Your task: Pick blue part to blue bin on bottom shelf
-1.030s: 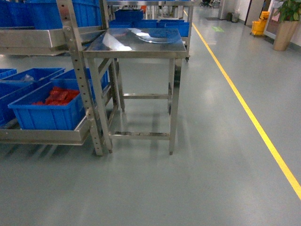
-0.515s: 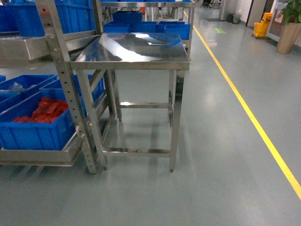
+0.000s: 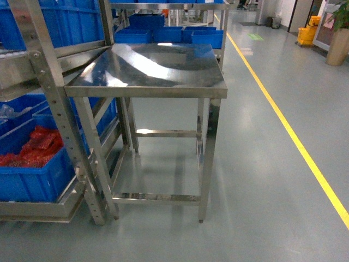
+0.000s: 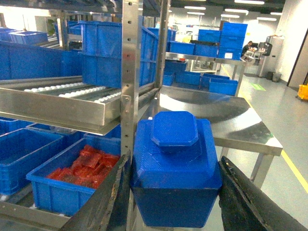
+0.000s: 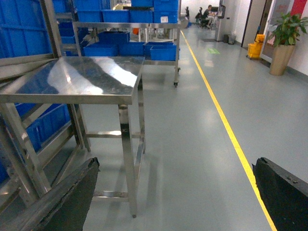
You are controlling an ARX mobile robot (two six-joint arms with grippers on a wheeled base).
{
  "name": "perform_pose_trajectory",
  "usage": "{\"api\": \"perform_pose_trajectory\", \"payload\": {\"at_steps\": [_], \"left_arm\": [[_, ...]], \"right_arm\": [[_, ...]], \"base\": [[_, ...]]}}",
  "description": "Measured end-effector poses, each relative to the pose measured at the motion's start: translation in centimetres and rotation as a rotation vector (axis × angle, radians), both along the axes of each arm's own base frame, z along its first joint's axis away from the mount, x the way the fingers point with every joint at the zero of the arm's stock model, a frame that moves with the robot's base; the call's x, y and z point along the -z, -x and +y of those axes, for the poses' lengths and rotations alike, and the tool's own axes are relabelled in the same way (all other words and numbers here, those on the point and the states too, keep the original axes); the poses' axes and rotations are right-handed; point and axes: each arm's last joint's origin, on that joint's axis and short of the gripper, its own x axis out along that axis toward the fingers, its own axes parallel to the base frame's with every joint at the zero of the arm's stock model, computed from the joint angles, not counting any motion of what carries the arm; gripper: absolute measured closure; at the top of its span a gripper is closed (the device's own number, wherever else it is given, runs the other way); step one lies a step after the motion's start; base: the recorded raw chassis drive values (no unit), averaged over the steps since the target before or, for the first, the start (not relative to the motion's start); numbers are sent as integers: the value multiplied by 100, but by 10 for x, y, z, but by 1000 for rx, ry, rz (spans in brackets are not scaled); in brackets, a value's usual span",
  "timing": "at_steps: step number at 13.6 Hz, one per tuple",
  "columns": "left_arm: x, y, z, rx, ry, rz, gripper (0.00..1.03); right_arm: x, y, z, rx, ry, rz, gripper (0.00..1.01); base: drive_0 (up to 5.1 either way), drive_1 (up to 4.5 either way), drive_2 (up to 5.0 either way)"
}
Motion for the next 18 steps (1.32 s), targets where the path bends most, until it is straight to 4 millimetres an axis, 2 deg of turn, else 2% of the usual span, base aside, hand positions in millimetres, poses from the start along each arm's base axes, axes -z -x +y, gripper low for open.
{"api": "perform_pose_trajectory", "payload": {"at_steps": [5,11,18], "left_arm": [[0,0,0,1,-1,2,61],[0,0,0,1,0,-1,61],[0,0,0,2,-1,1,61]], "right_arm": [[0,0,0,0,0,5,3],[0,0,0,0,0,4,3],[0,0,0,1,0,2,3]], "base": [[3,418,-411],[0,0,0],[-471,249,249]]}}
